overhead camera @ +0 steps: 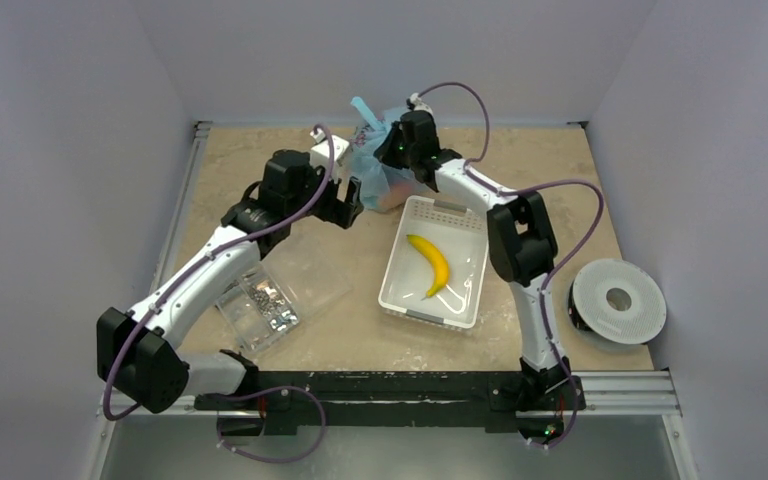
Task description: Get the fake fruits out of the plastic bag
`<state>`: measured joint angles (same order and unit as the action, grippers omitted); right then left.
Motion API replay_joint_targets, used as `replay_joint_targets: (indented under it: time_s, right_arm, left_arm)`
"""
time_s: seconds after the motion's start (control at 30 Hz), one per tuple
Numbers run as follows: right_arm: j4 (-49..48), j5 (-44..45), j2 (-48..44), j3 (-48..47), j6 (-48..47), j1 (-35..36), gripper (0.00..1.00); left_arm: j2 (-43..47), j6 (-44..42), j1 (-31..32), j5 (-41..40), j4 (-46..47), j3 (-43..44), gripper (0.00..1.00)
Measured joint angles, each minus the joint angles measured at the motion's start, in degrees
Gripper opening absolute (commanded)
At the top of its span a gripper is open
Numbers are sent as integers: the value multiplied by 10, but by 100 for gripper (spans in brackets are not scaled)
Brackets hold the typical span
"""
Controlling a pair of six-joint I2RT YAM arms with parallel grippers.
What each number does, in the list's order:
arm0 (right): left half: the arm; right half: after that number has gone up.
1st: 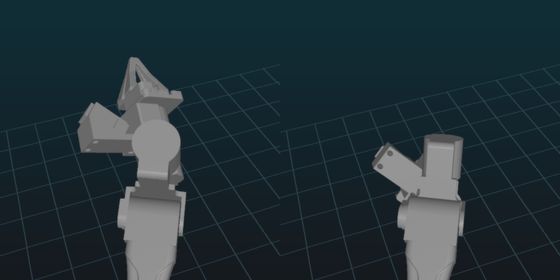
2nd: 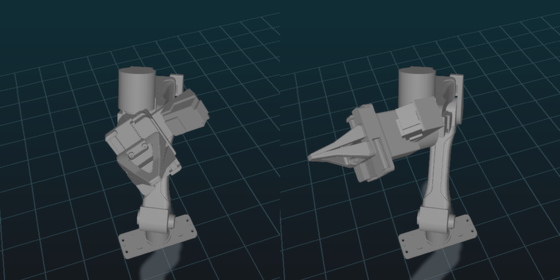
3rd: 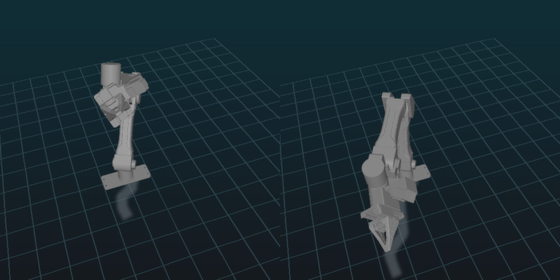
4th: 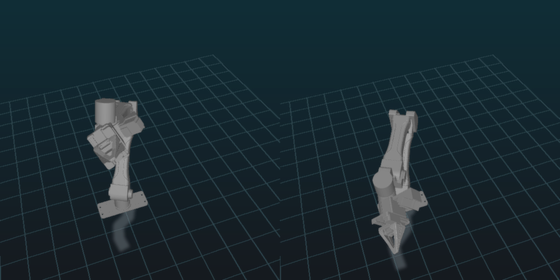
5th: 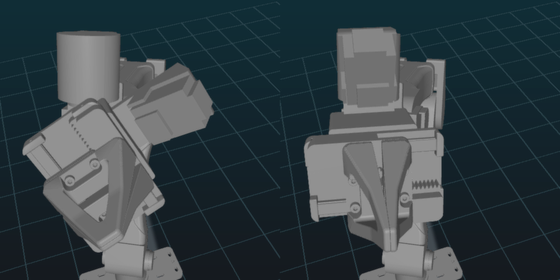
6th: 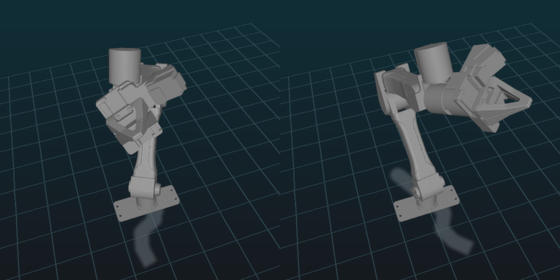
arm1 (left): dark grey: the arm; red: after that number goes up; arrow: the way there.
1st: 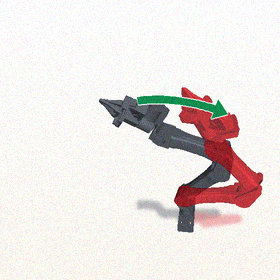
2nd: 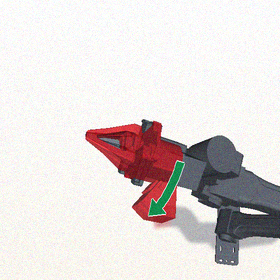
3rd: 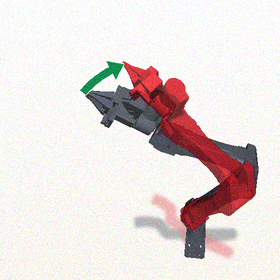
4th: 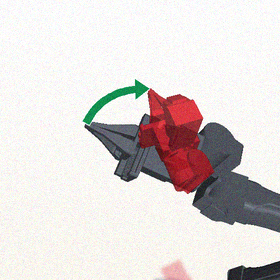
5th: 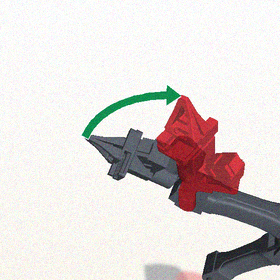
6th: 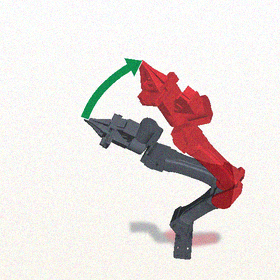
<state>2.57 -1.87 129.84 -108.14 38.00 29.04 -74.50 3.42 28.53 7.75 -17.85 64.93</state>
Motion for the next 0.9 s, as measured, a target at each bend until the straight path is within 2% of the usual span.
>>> replay_joint_targets:
  time_s: [0.17,0.3,0.33,0.43,0.6,0.73,0.9]
  right_arm:
    - [-31,38,-65,105,67,-37,0]
    - [-67,33,-85,149,97,-42,2]
    - [-76,24,-85,155,101,-38,6]
    - [-94,-4,-85,167,106,-18,26]
    - [-114,-76,-98,195,58,-2,56]
    - [-78,-85,-145,210,-31,-7,69]
    - [-53,-52,-231,218,-131,-45,70]
  left_arm:
    - [-4,5,-14,2,1,0,83]
    - [-23,21,-32,24,11,0,82]
    - [-30,33,-42,33,17,0,82]
    - [-74,71,-76,52,16,22,82]
    - [-182,125,-90,61,-10,139,82]
    - [-265,162,-81,61,-16,248,85]
    - [-319,176,-50,0,-21,307,87]
